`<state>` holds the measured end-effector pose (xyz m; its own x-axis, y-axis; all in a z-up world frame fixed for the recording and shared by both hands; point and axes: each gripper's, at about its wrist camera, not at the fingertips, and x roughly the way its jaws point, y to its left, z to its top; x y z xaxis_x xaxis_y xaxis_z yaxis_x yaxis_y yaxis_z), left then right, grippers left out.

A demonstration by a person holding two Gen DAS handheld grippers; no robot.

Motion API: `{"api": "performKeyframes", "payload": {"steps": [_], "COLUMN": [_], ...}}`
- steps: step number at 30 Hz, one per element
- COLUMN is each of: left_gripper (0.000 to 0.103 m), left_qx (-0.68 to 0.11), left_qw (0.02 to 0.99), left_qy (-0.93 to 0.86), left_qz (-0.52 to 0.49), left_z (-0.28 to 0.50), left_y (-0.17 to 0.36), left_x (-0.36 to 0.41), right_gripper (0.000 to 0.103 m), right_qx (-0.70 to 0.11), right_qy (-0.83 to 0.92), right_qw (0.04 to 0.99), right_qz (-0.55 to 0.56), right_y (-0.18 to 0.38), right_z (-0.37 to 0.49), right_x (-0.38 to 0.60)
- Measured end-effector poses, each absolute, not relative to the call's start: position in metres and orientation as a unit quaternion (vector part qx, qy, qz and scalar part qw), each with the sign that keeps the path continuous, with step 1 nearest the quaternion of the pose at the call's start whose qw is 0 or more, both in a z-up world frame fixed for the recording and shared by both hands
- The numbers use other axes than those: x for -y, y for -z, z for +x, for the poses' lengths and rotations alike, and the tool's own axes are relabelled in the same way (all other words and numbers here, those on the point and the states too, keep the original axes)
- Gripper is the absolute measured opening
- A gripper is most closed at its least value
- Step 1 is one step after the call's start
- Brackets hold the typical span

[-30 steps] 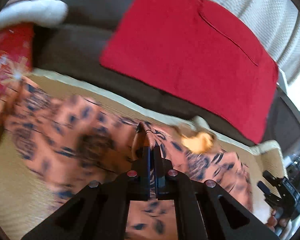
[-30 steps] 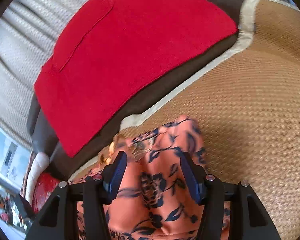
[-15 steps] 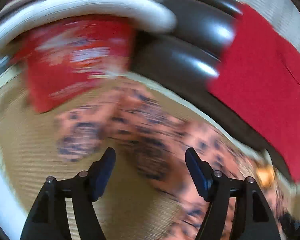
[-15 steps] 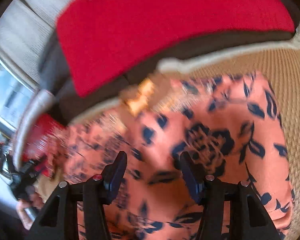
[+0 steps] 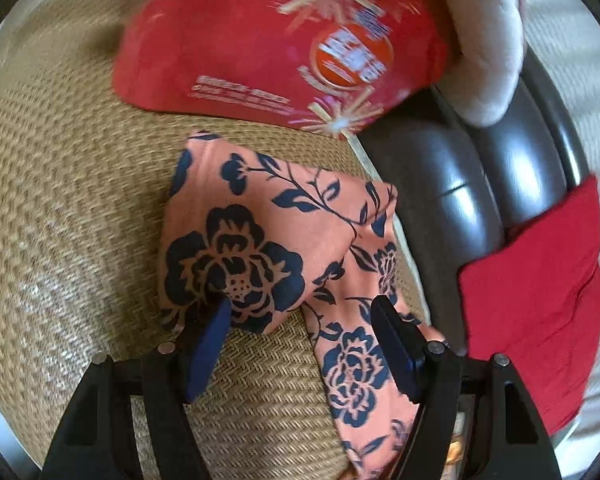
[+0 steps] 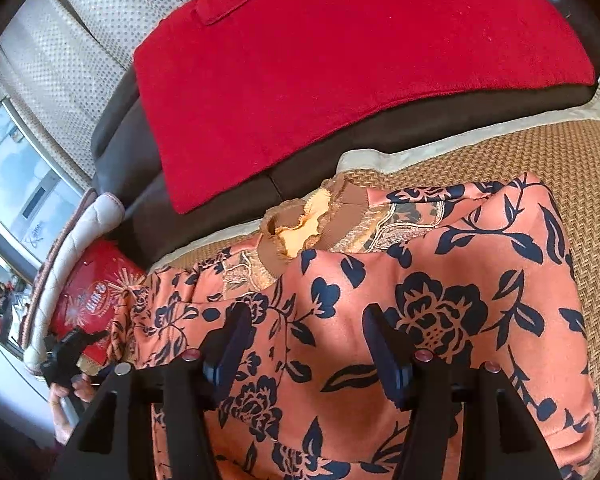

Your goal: Fold small clothes

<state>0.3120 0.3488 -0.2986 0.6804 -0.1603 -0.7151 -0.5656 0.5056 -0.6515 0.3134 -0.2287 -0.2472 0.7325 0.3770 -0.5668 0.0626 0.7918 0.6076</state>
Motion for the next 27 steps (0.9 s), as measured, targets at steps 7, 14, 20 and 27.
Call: {"api": "performKeyframes", "payload": {"steps": [7,14,20,27], "left_gripper": [0.073,0.072,0.000,0.000], "left_qx": [-0.365,-0.395,-0.406,-0.350], "left_qw": [0.800,0.781,0.810,0.838], "left_qy": [-0.165,-0.156,-0.096,0.004], "left_qz": [-0.447,-0.459,-0.411,-0.418], "left_z": [0.291,0.302,0.320,0.317], "left_y": [0.270,0.296,0.304,0.275], "left_x": [-0.357,-0.366,-0.354,-0.326], "right_gripper": [0.062,0.062,0.062,0.062], "right_qx": [-0.358,-0.351,-0.347,-0.337], "right_qy": [-0.094,-0.094,-0.089,-0.080], "right_qw": [0.880,0.883,0.884,0.888], "right_qz": [0.297,0.297,0.302,0.301], "right_y": [0.248,0.245,0.245,0.241], "right_z": [0.317,0.313,0.311,0.307], "right_x": [0.222,0.220,0.224,0.229]}}
